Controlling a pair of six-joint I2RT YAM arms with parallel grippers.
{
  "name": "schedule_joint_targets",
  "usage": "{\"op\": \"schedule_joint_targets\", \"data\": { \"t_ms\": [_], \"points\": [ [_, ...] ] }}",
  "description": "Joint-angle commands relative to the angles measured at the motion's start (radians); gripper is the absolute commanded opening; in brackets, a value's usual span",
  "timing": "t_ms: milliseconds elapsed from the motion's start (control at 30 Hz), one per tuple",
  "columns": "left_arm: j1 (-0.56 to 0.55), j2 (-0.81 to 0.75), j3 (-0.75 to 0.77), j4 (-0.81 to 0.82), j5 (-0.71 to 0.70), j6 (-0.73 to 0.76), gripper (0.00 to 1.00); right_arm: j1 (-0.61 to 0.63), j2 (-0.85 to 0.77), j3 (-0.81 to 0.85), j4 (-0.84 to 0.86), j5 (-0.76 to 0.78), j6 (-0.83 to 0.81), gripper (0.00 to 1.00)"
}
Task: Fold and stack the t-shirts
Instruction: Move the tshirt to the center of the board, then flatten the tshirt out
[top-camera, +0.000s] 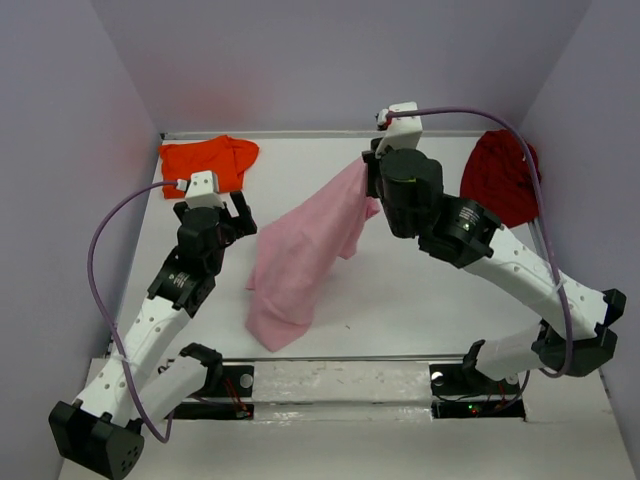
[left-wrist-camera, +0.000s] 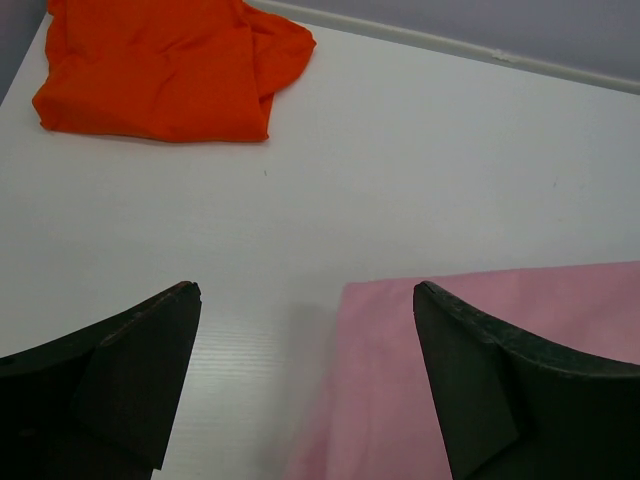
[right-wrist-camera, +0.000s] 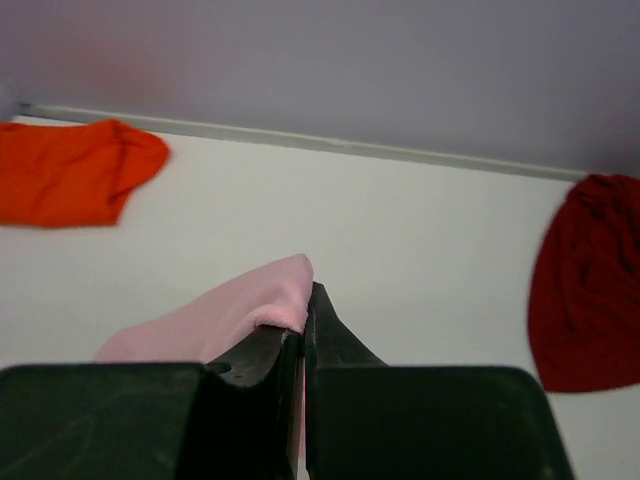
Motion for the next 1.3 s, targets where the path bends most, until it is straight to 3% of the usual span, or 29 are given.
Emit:
{"op": "schedule_joint_targets", "data": {
  "t_ms": [0, 67, 167, 233, 267, 400, 633, 733, 967, 1267],
  "points": [
    [0.002, 0.002, 0.003, 0.025, -0.013, -0.003, 0.96, -0.181, -0.051, -0.159, -0.005, 0.08, 0.047, 0.0],
    [0.002, 0.003, 0.003, 0.023, -0.007, -0.003, 0.96, -0.224, -0.048, -0.208, -0.01, 0.071, 0.054, 0.0],
    [0.002, 0.002, 0.002, 0.025, -0.005, -0.001, 0.97, -0.279, -0.011, -0.227, -0.031, 0.066, 0.053, 0.46],
    [0.002, 0.003, 0.002, 0.025, -0.007, 0.0, 0.96, -0.28, 0.04, -0.207, -0.127, 0.045, 0.099, 0.91],
    [0.002, 0.003, 0.002, 0.023, -0.005, 0.0, 0.96, -0.28, 0.049, -0.201, -0.158, 0.013, 0.116, 0.96],
    [0.002, 0.005, 0.002, 0.025, -0.004, 0.0, 0.96, -0.266, 0.031, -0.253, -0.206, -0.169, 0.231, 1.0],
    [0.002, 0.016, 0.005, 0.023, 0.001, 0.0, 0.96, -0.059, -0.107, -0.507, -0.114, -0.418, 0.287, 0.99],
    [0.002, 0.019, 0.005, 0.02, -0.002, 0.0, 0.96, 0.009, -0.127, -0.633, -0.065, -0.512, 0.384, 0.95],
    [0.002, 0.025, 0.007, 0.02, -0.002, -0.001, 0.96, 0.145, -0.034, -0.736, 0.034, -0.531, 0.464, 0.93],
    [0.002, 0.023, 0.005, 0.02, -0.007, 0.0, 0.96, 0.289, 0.236, -0.612, 0.107, -0.541, 0.489, 0.92]
  ]
}}
